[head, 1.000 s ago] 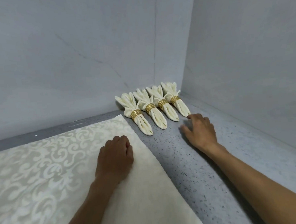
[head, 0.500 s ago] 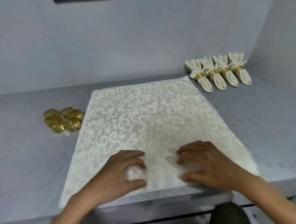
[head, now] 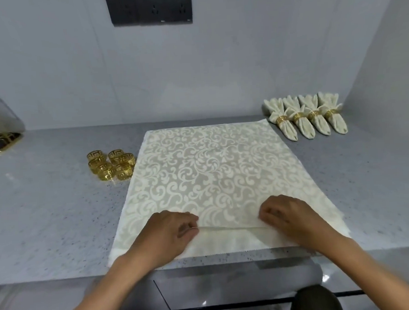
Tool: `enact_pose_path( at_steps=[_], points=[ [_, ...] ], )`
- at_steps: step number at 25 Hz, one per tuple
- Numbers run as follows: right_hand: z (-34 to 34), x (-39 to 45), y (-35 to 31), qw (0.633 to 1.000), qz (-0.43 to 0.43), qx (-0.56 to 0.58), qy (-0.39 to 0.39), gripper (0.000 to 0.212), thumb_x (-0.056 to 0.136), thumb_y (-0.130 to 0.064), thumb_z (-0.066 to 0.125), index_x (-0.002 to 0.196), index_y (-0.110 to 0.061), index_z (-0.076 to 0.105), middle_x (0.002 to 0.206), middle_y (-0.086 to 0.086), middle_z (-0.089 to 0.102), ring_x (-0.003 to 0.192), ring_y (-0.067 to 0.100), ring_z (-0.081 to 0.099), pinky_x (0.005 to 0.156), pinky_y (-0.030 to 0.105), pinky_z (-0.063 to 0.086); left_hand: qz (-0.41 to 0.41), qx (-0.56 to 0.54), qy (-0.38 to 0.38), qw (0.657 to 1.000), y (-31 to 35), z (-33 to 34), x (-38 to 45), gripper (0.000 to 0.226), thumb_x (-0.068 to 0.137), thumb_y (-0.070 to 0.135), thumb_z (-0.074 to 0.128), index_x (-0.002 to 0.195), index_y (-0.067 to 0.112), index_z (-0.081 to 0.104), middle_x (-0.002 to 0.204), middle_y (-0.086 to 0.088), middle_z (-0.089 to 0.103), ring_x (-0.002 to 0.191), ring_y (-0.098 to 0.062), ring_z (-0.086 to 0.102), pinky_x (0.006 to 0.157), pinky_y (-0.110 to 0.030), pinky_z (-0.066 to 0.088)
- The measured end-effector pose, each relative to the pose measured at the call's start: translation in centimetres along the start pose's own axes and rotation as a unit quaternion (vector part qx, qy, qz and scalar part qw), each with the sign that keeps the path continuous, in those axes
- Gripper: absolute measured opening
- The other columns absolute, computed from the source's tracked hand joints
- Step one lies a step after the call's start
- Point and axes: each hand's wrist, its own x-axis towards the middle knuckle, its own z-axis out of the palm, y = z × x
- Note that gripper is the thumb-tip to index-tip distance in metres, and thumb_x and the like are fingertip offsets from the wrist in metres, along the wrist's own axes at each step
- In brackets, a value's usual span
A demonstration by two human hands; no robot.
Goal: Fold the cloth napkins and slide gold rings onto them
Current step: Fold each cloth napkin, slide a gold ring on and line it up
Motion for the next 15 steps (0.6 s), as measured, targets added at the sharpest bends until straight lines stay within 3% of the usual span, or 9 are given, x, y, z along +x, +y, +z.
enact_pose_path(
  at_steps=[1,3,6,8,10,11,13,15],
  points=[
    [0.0,-0.3,-0.1,1.0,-0.003,-0.009,-0.017,0.051,0.08,-0.082,0.04,0.107,-0.043,0.06,0.109,-0.034,0.055,0.101,-0.01,0.049,0.091,0.02,0.041,0.0,-0.004,0.018,1.0,0.3,0.0,0.3,0.01,0.093,0.038,0.063,0.093,0.031,0.07,0.087,0.015,0.073,0.08,-0.006,0.067,0.078,-0.027,0.053],
    [-0.6,-1.0,-0.3,0.997,-0.024,-0.06,-0.032,0.042,0.086,-0.063,0.058,0.124,-0.046,0.055,0.12,-0.038,0.045,0.111,-0.013,0.043,0.098,0.018,0.035,-0.002,-0.004,0.044,0.999,0.8,-0.7,1.0,0.009,0.097,0.037,0.057,0.091,0.032,0.062,0.072,0.013,0.067,0.067,-0.011,0.061,0.067,-0.024,0.047],
    [-2.4,-1.8,2.6,0.984,-0.039,-0.157,0.077,0.03,0.081,-0.016,0.078,0.106,-0.031,0.073,0.102,-0.019,0.071,0.091,0.011,0.069,0.075,0.027,0.051,-0.015,0.084,-0.034,0.996,-0.6,-3.1,0.8,0.014,0.092,0.044,0.062,0.104,0.039,0.058,0.096,0.025,0.066,0.088,0.002,0.061,0.081,-0.027,0.05],
    [-4.7,-2.0,4.5,0.978,0.008,-0.167,0.127,0.028,0.079,-0.009,0.077,0.098,-0.029,0.076,0.096,-0.013,0.074,0.084,0.014,0.07,0.068,0.026,0.049,-0.054,0.169,-0.088,0.98,-2.0,-5.4,0.4,0.018,0.091,0.039,0.064,0.107,0.044,0.063,0.107,0.027,0.063,0.101,0.001,0.06,0.088,-0.027,0.05],
    [-6.7,-1.8,5.0,0.988,0.027,-0.14,0.051,0.012,0.091,-0.034,0.065,0.094,-0.029,0.075,0.091,-0.013,0.073,0.081,0.009,0.067,0.067,0.028,0.05,-0.086,0.124,-0.088,0.985,-2.8,-8.0,0.0,0.015,0.092,0.03,0.067,0.084,0.042,0.068,0.09,0.024,0.069,0.088,0.001,0.064,0.074,-0.023,0.049],
    [-7.7,-1.5,4.7,0.991,0.036,-0.125,-0.014,0.026,0.093,-0.046,0.056,0.088,-0.027,0.073,0.084,-0.012,0.072,0.076,0.008,0.064,0.067,0.031,0.051,-0.089,0.068,-0.099,0.989,-2.8,-9.1,-0.1,0.02,0.091,0.027,0.068,0.076,0.039,0.069,0.081,0.02,0.07,0.078,0.001,0.064,0.067,-0.021,0.046],
    [-9.3,-2.0,4.1,0.986,0.069,-0.017,-0.154,0.028,0.092,-0.044,0.06,0.074,-0.024,0.066,0.071,-0.008,0.065,0.065,0.01,0.059,0.064,0.034,0.049,-0.101,-0.057,-0.182,0.976,-2.3,-11.0,-0.9,0.012,0.088,0.024,0.073,0.077,0.026,0.075,0.079,0.008,0.073,0.072,-0.004,0.065,0.066,-0.023,0.046],
    [-10.9,-3.7,4.0,0.964,0.092,0.096,-0.231,0.025,0.085,-0.04,0.073,0.065,-0.025,0.067,0.065,-0.004,0.061,0.061,0.009,0.056,0.063,0.031,0.046,-0.114,-0.133,-0.289,0.941,-2.1,-12.4,-2.9,0.009,0.083,0.026,0.079,0.085,0.017,0.078,0.084,0.002,0.076,0.076,-0.009,0.068,0.07,-0.024,0.049]
  ],
)
